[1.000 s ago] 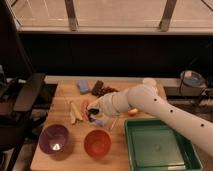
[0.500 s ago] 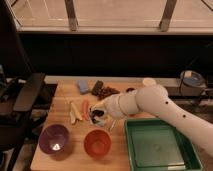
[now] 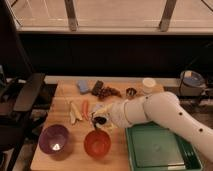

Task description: Place brush in red bowl

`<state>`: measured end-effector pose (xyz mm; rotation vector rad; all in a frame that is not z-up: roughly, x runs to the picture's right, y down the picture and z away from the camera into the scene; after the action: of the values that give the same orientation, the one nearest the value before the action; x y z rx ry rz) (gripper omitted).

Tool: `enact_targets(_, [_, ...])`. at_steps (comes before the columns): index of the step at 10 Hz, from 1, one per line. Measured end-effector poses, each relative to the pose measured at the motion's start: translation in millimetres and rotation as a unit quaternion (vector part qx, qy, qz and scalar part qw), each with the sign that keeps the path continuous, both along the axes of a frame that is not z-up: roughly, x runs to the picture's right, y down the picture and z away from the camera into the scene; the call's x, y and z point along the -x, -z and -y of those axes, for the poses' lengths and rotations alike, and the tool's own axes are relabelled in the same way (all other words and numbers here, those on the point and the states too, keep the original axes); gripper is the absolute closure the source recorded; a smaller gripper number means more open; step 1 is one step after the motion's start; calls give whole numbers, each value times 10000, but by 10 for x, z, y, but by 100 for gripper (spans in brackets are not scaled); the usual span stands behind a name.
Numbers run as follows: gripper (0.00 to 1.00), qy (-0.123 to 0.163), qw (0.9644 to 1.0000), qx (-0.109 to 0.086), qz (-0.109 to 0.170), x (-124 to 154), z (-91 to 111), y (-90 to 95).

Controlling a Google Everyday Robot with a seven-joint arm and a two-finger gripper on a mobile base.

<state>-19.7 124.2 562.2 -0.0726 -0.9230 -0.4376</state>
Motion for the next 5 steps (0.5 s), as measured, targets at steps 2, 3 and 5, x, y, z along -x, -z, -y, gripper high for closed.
enact_targets(2, [100,-81,9999,130,-30,-32,-142,99])
enact_targets(3, [100,-156,9996,235,-52,-58,-226,121])
enact_targets(5, [100,-255,9987,438,-84,-84,-342,75])
